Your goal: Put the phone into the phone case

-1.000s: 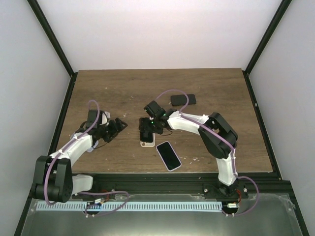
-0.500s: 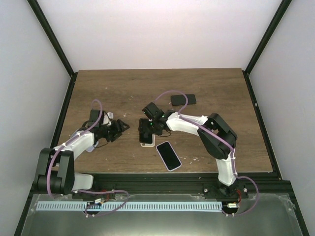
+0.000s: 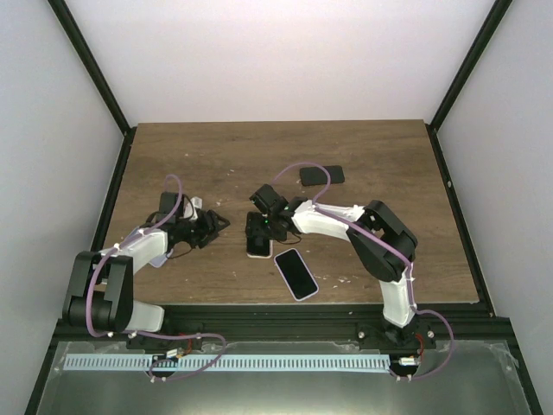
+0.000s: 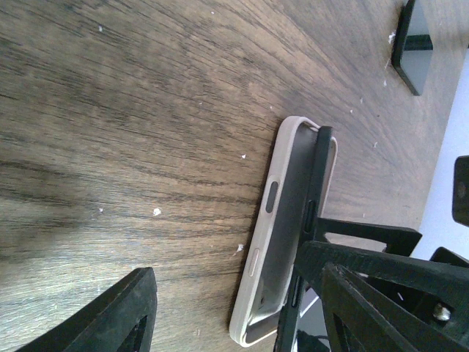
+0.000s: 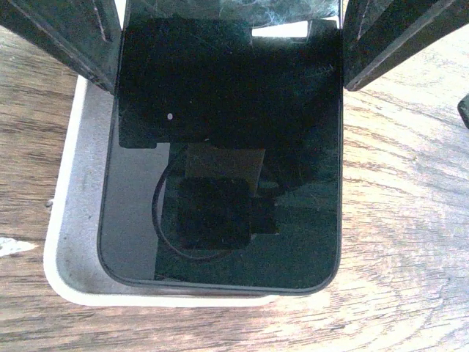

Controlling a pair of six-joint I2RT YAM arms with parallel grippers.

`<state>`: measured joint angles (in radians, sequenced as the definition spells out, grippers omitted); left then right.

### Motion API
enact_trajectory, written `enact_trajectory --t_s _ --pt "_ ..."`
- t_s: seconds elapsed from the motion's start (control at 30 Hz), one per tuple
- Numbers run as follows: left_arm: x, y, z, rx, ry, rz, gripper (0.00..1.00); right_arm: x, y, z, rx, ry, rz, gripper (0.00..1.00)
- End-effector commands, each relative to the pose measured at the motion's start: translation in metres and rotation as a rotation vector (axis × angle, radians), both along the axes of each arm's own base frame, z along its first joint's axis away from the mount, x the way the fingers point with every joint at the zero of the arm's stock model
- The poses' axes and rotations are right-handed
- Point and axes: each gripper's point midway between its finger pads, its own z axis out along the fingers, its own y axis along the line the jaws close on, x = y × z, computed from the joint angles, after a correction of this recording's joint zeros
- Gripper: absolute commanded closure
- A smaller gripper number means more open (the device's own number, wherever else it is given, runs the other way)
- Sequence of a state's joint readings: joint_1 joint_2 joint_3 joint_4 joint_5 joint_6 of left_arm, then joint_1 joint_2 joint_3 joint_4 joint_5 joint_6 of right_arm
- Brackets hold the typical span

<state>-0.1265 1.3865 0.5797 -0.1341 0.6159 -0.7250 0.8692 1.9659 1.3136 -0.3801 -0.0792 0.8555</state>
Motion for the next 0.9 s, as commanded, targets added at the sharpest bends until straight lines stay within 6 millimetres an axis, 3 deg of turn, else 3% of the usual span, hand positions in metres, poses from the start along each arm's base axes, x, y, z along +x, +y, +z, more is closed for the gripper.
enact_trajectory --t_s 0.0,0.17,0.37,0.53,0.7,0.87 --pt "0.005 -0.006 0.006 -0.035 -0.037 -0.023 0.38 -0.001 0.0 0.015 0.007 -0.022 -0.027 0.36" --pt "0.01 -0.015 0.003 -0.044 -0.024 -0.05 0.41 -0.003 -0.001 0.013 0.005 -0.011 -0.04 0.28" --pt "0.013 -0.024 -0.002 -0.034 -0.02 -0.074 0.43 -0.003 -0.001 0.026 0.023 -0.025 -0.036 0.2" --pt "0.017 -0.031 -0.009 -0.032 -0.018 -0.093 0.44 -0.006 -0.002 0.034 0.027 -0.034 -0.006 0.05" --pt "0.018 -0.036 -0.019 -0.026 -0.003 -0.114 0.45 -0.009 -0.011 0.032 0.019 -0.031 -0.005 0.06" --pt "0.022 -0.047 -0.023 -0.034 -0.015 -0.148 0.51 -0.002 -0.032 0.033 0.066 -0.056 0.004 0.15"
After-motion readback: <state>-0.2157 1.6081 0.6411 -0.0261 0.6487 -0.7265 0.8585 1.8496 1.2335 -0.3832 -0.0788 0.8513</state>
